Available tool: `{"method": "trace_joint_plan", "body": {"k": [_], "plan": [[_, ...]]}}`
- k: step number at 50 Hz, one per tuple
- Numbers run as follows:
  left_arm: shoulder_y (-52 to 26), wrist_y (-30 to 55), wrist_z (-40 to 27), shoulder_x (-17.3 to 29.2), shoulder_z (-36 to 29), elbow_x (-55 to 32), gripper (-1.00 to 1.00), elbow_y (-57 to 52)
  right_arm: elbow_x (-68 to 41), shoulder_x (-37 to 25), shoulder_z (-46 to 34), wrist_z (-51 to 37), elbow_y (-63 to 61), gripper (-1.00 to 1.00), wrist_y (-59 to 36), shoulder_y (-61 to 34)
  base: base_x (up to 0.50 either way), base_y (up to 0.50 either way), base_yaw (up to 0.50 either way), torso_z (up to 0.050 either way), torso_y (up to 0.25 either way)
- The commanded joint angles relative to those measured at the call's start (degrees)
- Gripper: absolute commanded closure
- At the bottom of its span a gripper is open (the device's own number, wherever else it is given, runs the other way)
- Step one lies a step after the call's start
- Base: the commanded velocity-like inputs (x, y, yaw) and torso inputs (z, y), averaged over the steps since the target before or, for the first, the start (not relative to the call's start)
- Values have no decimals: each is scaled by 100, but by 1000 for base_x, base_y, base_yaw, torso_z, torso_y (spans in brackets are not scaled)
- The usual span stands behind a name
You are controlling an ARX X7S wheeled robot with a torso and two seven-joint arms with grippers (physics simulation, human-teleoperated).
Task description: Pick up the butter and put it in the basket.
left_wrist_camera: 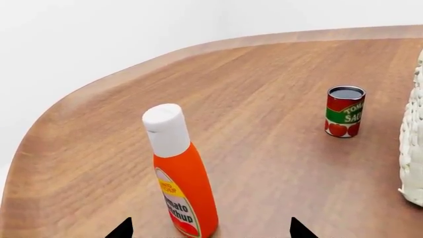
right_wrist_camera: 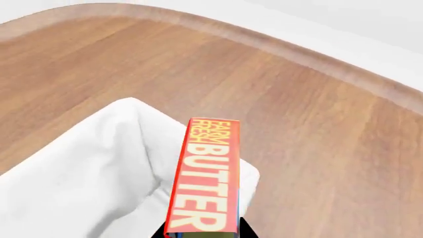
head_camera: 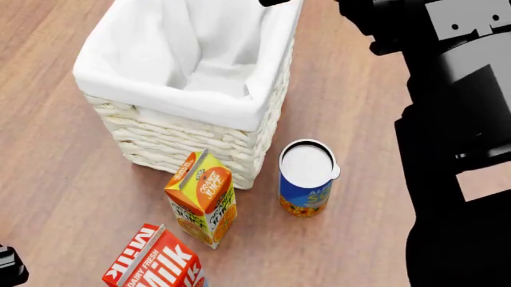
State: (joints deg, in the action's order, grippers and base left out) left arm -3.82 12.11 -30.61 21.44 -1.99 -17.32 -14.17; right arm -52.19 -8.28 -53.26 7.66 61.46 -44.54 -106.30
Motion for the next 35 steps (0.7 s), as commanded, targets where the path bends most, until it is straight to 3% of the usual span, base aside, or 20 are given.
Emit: {"method": "trace_joint_plan", "body": {"k": [1, 8, 17, 35], "plan": [[-58, 397, 260, -137, 250, -298, -100, -153, 286, 400, 202, 977, 433, 100, 110, -202, 0, 0, 0, 0, 0], [-60, 399, 251, -138, 245, -313, -100, -143, 360, 754, 156, 1570, 1254, 100, 355, -310, 0, 0, 0, 0, 1], [4, 490, 192, -122, 250, -357, -100, -293, 435, 824, 334, 1735, 1332, 100, 105, -234, 0, 0, 0, 0, 1], [45, 527, 139, -124, 221, -380, -100, -362, -1689, 827, -1661, 1619, 1182, 100, -186, -337, 0, 0, 0, 1, 1]]}}
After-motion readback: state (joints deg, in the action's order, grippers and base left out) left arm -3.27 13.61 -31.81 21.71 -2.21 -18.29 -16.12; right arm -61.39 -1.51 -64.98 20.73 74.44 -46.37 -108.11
